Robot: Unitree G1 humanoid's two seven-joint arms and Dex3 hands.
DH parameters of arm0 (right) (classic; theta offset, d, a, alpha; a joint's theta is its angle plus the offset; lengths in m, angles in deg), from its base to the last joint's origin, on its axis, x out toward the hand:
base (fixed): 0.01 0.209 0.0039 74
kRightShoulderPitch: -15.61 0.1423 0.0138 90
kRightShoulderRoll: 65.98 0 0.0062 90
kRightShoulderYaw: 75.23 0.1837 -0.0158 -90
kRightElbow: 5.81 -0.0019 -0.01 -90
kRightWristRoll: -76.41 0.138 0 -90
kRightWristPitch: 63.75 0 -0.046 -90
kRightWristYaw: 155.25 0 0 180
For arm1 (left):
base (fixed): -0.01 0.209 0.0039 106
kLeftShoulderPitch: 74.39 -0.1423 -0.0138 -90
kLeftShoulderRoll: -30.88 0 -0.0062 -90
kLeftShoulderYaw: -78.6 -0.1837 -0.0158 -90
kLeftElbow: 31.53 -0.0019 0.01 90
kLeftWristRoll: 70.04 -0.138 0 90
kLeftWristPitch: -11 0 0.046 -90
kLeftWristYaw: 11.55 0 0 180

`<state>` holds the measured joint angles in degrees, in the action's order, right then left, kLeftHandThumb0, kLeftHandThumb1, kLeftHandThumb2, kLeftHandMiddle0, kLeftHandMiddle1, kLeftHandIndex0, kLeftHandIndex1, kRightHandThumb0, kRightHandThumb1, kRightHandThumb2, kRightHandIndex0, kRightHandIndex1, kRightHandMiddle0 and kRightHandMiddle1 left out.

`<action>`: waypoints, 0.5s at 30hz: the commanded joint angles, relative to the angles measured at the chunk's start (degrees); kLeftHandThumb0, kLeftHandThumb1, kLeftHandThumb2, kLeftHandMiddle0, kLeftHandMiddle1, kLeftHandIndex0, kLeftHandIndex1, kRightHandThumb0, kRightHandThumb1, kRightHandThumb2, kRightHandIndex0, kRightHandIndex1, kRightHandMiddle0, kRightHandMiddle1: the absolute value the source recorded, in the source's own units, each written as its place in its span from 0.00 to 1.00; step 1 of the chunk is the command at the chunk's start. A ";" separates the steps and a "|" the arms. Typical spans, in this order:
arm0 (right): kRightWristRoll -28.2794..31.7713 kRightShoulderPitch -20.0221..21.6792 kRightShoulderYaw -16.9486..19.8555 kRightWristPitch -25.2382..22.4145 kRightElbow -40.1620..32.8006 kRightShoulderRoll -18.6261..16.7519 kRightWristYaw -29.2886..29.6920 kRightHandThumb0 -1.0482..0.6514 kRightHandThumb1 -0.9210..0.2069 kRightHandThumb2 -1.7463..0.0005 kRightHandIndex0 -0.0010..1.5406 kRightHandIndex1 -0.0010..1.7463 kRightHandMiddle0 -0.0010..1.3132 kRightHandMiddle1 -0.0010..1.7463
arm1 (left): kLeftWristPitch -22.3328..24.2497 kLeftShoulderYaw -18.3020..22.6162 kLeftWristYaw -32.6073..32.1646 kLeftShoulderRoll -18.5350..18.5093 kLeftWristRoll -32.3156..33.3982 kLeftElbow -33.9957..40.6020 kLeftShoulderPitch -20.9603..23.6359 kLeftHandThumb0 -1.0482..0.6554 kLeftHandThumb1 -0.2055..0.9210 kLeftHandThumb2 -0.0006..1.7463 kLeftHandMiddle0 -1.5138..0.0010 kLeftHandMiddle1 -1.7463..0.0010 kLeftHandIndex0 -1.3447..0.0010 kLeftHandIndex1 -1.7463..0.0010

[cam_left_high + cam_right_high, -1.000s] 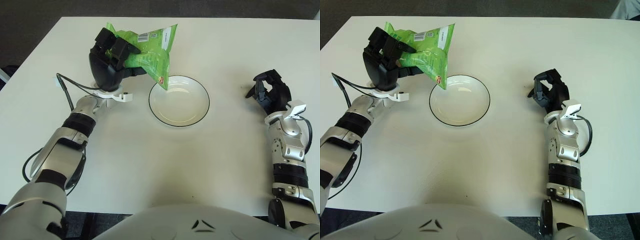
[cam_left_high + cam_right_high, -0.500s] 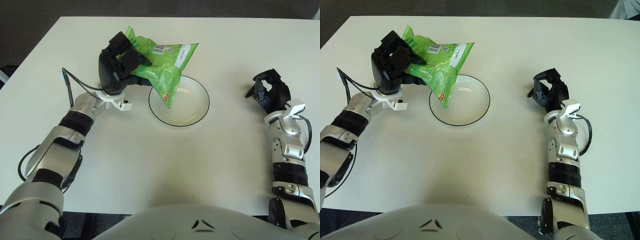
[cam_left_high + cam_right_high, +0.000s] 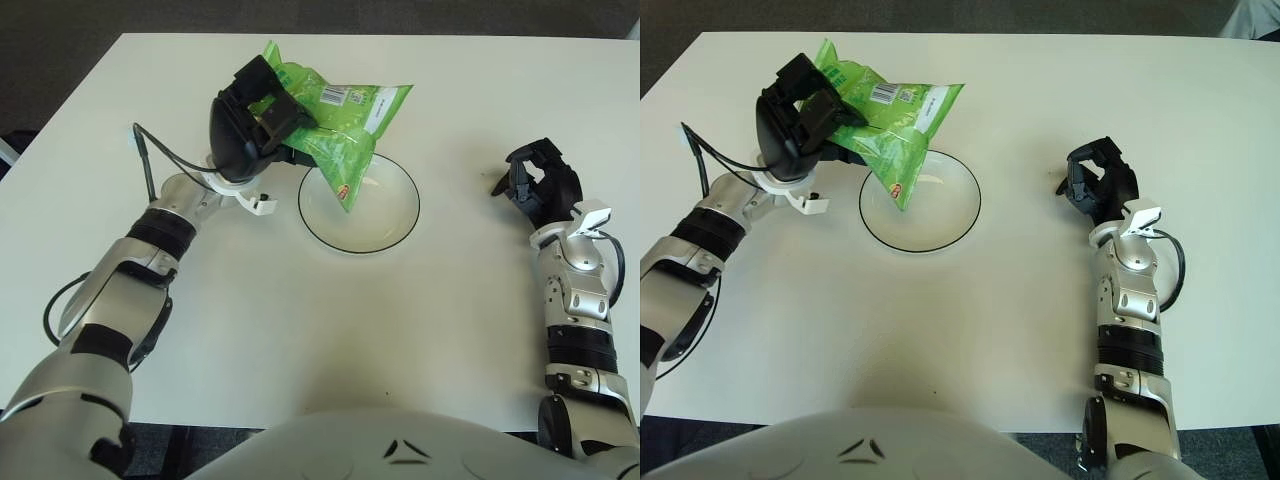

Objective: Put the snack into the plate.

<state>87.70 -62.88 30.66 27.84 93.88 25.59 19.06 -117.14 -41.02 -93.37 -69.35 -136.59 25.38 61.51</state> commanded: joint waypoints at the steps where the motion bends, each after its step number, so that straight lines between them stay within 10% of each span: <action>1: -1.13 -4.55 -1.10 -3.46 3.33 -1.76 0.29 0.40 0.12 0.64 0.49 0.94 0.28 0.95 | 0.22 -1.88 0.52 2.64 -0.56 0.90 0.56 0.61 0.70 0.47 0.37 0.00 0.48 0.00; 15: -1.93 -4.80 -1.48 -4.27 2.31 -1.78 0.88 0.40 0.11 0.65 0.49 0.93 0.28 0.94 | -1.30 -5.25 2.31 5.39 -1.29 -4.49 4.95 0.63 0.67 0.51 0.36 0.00 0.47 0.00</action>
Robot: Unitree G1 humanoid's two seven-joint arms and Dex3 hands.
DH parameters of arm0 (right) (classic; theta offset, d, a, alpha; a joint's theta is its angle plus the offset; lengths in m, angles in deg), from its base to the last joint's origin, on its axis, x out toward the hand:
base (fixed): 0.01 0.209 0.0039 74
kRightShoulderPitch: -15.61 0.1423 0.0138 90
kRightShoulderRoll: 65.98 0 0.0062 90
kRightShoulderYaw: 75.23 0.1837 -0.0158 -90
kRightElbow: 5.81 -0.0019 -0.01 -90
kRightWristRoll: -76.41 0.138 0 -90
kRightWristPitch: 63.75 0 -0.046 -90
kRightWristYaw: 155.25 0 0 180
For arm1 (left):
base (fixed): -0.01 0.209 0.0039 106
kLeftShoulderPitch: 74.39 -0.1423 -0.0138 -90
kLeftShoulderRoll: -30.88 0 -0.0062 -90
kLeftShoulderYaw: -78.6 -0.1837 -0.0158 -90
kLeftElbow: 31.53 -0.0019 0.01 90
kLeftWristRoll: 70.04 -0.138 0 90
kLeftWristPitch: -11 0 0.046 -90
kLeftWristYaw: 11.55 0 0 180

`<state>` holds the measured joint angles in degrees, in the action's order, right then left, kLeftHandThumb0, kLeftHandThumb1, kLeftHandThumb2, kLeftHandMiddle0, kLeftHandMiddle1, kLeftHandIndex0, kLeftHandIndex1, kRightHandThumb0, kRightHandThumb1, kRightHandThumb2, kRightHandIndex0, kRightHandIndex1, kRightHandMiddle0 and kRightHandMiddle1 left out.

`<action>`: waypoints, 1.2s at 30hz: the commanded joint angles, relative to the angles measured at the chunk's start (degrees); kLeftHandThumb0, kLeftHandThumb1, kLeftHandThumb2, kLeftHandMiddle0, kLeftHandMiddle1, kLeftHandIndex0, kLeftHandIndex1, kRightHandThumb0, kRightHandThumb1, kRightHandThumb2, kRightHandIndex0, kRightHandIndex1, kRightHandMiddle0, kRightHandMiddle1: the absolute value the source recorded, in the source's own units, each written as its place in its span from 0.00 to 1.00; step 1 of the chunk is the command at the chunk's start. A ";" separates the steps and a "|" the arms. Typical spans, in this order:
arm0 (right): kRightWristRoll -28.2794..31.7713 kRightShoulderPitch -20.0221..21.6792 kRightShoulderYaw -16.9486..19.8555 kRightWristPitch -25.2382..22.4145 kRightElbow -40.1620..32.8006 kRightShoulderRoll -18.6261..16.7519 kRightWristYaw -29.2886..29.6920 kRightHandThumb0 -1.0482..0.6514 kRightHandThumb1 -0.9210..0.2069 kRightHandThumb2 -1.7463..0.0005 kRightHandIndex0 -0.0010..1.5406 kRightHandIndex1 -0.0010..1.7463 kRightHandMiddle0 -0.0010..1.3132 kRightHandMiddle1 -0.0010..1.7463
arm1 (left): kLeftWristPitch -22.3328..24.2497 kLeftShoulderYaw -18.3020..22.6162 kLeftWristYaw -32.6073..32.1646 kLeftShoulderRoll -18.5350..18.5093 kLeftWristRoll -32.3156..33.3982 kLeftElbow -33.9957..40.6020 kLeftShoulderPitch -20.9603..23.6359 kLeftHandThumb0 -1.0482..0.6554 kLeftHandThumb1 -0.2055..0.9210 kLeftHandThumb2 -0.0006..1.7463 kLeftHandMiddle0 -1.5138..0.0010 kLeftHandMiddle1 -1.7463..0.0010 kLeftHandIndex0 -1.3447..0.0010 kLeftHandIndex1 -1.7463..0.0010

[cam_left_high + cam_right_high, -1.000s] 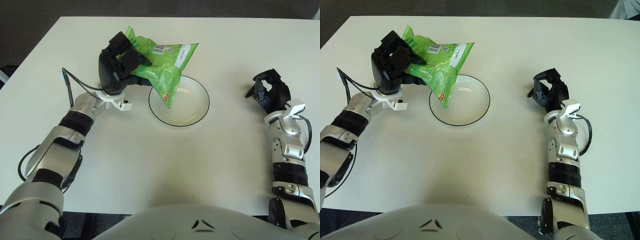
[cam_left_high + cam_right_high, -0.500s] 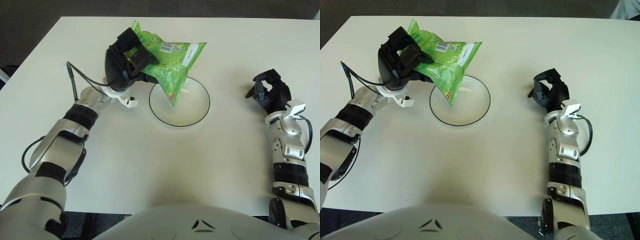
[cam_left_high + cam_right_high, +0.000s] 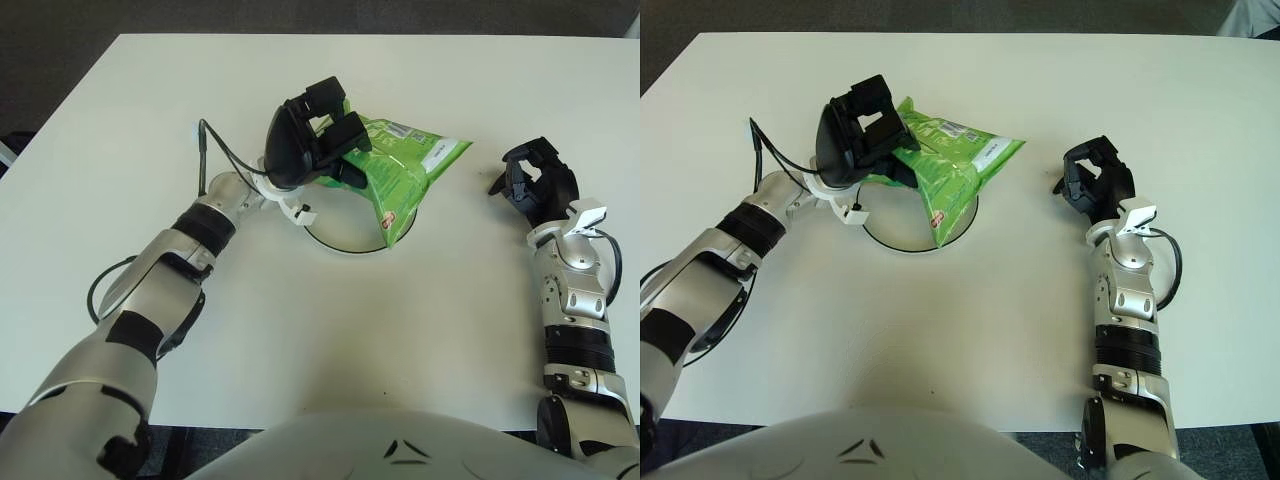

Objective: Put the snack into the plate.

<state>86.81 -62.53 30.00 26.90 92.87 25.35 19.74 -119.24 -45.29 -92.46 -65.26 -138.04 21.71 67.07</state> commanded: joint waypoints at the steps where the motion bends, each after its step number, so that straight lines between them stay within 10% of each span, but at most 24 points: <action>1: -1.09 -5.16 -0.85 -3.37 3.26 -1.53 0.24 0.40 0.11 0.65 0.49 0.93 0.28 0.94 | 0.71 -1.07 1.94 1.70 0.71 -0.77 -0.89 0.63 0.67 0.52 0.36 0.00 0.47 0.00; 19: -1.63 -5.47 -1.40 -4.26 2.13 -1.41 0.95 0.40 0.10 0.68 0.50 0.92 0.29 0.93 | -4.32 0.24 8.19 1.80 5.72 -0.40 -0.72 0.63 0.68 0.53 0.41 0.00 0.48 0.00; 28: -1.67 -5.41 -1.47 -4.36 2.20 -1.16 1.03 0.40 0.10 0.68 0.50 0.92 0.29 0.93 | -13.53 1.85 37.64 -4.04 22.68 1.17 -2.99 0.61 0.70 0.52 0.64 0.10 0.72 0.00; 30: -1.71 -5.43 -1.48 -4.38 2.19 -1.16 1.05 0.40 0.09 0.68 0.50 0.92 0.29 0.93 | -13.61 2.31 43.48 -5.50 26.56 3.75 -4.10 0.61 0.87 0.30 0.64 0.16 0.71 0.13; 36: -1.93 -5.46 -1.55 -4.36 2.23 -1.06 1.11 0.40 0.09 0.69 0.49 0.92 0.29 0.93 | -15.12 3.75 52.92 -8.15 32.50 6.63 -4.72 0.61 0.99 0.15 0.62 0.20 0.72 0.24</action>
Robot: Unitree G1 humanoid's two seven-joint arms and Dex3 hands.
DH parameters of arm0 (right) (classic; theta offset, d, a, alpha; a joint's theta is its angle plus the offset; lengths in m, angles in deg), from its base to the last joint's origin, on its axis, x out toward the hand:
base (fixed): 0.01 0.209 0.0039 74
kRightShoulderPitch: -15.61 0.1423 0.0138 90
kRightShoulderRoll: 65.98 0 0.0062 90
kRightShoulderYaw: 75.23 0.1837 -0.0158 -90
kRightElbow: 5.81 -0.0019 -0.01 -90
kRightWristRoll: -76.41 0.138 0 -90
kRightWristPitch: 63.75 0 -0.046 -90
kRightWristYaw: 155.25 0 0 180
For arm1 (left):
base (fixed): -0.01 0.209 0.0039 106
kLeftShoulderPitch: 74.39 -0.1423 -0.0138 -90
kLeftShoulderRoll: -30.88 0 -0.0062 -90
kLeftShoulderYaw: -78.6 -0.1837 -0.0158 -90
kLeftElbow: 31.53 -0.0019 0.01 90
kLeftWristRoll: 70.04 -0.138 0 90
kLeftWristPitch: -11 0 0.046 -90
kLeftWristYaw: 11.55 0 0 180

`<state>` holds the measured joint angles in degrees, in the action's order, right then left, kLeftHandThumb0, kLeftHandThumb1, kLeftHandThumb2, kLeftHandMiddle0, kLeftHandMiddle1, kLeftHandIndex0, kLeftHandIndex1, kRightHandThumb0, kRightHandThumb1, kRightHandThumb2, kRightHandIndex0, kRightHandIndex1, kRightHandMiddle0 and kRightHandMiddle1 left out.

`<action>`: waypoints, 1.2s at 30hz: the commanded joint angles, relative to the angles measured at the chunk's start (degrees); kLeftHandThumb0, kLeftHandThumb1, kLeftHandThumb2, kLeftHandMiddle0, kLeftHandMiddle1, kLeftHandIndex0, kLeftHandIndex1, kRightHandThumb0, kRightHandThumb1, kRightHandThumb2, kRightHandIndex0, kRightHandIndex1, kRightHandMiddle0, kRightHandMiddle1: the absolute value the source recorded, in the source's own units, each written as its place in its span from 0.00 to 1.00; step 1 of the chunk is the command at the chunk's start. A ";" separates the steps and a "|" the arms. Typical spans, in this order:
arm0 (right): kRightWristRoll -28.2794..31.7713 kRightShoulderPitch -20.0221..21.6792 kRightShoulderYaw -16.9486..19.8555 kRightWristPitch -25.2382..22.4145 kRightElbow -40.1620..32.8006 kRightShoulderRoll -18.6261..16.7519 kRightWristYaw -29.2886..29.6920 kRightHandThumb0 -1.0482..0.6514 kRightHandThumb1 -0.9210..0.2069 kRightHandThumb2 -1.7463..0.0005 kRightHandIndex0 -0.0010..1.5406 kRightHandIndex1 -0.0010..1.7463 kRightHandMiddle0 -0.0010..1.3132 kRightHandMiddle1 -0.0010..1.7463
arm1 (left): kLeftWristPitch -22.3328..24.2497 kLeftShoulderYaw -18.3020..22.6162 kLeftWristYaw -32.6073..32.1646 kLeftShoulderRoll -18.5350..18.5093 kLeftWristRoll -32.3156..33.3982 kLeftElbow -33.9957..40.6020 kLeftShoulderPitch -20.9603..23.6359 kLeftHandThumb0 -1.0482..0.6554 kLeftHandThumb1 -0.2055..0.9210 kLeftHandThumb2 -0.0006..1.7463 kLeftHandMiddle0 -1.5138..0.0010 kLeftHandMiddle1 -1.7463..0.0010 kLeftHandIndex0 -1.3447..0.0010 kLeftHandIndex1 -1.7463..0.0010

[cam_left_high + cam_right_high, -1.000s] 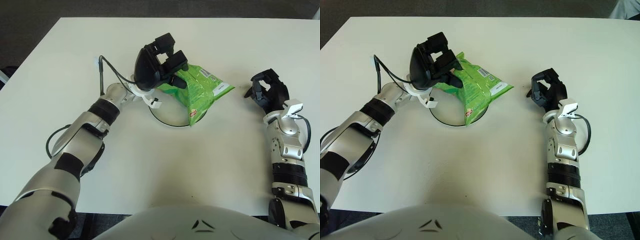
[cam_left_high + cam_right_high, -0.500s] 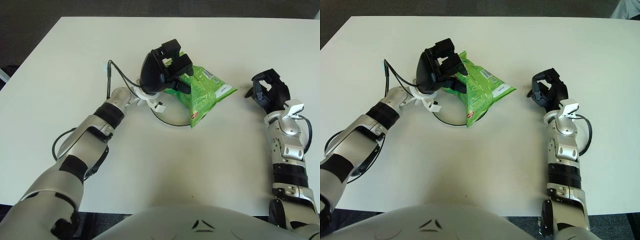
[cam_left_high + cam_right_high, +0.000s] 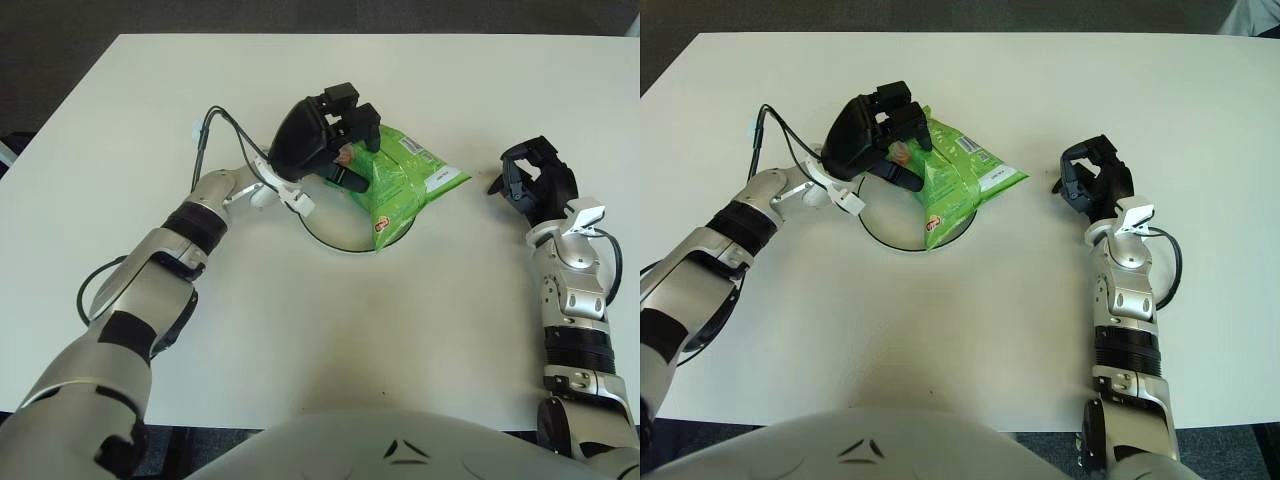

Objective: Put the snack into the plate.

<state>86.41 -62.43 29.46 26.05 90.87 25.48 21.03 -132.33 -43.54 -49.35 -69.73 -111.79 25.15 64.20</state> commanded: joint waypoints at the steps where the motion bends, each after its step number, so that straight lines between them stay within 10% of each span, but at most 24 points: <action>1: -1.55 -5.57 -1.01 -3.48 4.24 -1.17 -0.17 0.40 0.09 0.69 0.49 0.92 0.29 0.93 | -2.87 2.17 12.17 -4.42 8.33 3.44 -1.87 0.61 0.99 0.15 0.62 0.20 0.72 0.24; 14: -1.67 -5.38 -1.14 -3.34 4.62 -0.97 -0.05 0.40 0.09 0.70 0.49 0.91 0.29 0.92 | -1.15 10.80 33.47 -7.90 30.21 15.09 -8.26 0.61 1.00 0.14 0.62 0.21 0.73 0.24; 25: -1.90 -5.39 -1.33 -3.18 4.78 -0.81 0.08 0.40 0.08 0.70 0.49 0.91 0.30 0.92 | -5.10 24.63 28.46 0.02 25.36 19.10 -14.62 0.61 1.00 0.11 0.59 0.23 0.67 0.29; 36: -2.12 -5.25 -1.47 -3.12 4.97 -0.81 0.22 0.40 0.08 0.71 0.49 0.91 0.30 0.91 | -8.50 29.30 30.47 2.41 24.97 19.23 -16.05 0.61 1.00 0.10 0.59 0.23 0.65 0.30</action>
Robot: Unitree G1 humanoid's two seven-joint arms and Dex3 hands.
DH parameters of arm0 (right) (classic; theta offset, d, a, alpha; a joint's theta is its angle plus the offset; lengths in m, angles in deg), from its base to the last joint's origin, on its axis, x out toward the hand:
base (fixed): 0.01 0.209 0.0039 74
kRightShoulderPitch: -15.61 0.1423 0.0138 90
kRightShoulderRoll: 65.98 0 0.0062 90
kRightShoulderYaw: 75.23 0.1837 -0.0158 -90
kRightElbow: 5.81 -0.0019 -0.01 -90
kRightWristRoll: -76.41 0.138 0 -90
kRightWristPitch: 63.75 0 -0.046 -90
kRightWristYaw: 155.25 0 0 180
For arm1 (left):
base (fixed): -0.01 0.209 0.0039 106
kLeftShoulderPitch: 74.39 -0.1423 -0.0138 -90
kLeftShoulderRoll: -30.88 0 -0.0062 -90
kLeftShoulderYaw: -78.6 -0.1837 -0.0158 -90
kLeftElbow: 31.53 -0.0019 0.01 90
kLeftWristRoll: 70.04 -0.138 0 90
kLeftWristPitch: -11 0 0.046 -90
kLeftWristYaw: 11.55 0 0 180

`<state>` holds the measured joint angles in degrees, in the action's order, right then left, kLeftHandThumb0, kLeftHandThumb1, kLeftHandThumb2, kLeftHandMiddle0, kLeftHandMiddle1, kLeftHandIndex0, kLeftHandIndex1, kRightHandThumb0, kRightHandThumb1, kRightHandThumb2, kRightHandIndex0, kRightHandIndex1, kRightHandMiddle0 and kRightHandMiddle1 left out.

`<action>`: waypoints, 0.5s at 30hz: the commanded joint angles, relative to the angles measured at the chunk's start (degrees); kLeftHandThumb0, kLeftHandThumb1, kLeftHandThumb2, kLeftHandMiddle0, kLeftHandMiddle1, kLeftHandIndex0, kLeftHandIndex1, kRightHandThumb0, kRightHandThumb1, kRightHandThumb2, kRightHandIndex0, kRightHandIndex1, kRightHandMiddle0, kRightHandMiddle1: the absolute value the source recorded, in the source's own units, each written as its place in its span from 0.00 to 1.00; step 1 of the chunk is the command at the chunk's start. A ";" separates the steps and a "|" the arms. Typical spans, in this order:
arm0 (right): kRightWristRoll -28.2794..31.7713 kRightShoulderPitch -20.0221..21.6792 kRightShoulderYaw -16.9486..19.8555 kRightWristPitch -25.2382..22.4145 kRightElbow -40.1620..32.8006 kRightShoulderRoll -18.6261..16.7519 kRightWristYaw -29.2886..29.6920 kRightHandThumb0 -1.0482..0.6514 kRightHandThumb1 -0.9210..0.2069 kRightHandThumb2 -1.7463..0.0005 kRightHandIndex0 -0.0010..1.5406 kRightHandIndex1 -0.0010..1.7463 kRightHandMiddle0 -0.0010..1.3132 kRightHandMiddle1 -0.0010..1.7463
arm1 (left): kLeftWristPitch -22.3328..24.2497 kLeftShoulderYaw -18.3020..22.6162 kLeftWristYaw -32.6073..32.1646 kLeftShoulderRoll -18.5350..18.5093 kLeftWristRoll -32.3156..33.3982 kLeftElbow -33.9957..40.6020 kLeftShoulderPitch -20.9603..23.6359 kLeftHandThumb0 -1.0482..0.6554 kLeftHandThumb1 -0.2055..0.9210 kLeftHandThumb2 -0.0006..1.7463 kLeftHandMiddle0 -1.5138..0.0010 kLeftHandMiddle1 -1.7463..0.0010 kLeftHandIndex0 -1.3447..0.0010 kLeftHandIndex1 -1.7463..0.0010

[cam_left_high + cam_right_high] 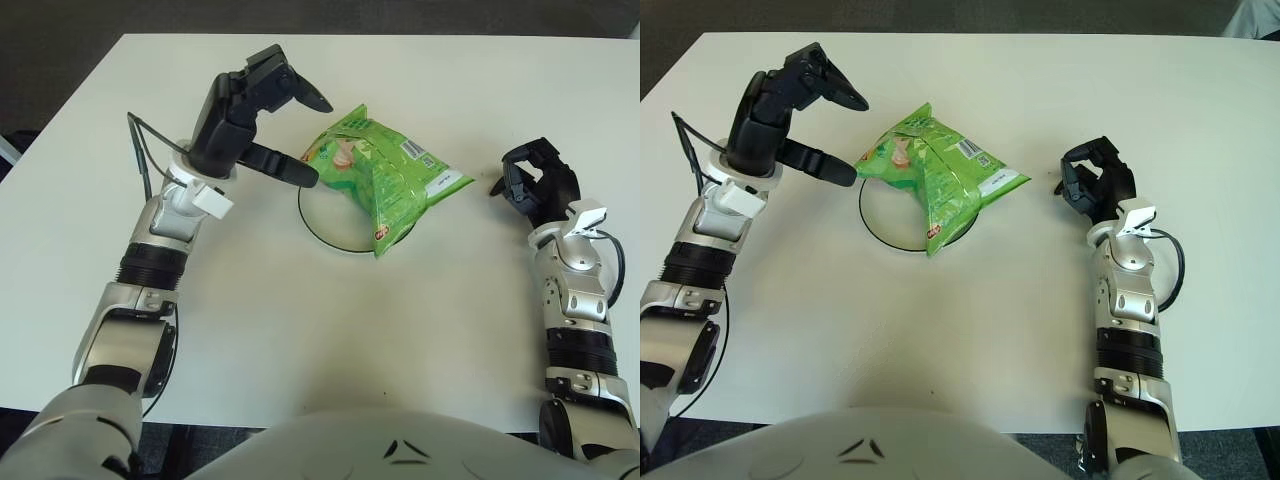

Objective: Put the snack into the plate.

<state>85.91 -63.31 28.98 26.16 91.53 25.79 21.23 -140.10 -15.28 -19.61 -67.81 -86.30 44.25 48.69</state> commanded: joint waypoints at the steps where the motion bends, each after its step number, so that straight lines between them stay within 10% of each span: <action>1: -1.63 -4.37 -1.01 -3.25 4.29 -1.14 0.03 0.40 0.08 0.71 0.49 0.91 0.30 0.91 | -0.80 1.19 0.91 0.60 -0.50 0.09 -0.54 0.61 1.00 0.10 0.59 0.23 0.65 0.30; 15: -1.62 -4.23 -1.03 -3.23 4.46 -1.09 0.05 0.40 0.08 0.71 0.49 0.91 0.30 0.91 | -1.30 2.54 2.81 1.89 -0.38 -0.26 -0.45 0.61 1.00 0.10 0.58 0.23 0.65 0.31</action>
<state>85.89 -63.23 28.89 26.20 91.60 25.79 21.25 -140.87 -13.55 -17.46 -66.07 -86.32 44.20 48.69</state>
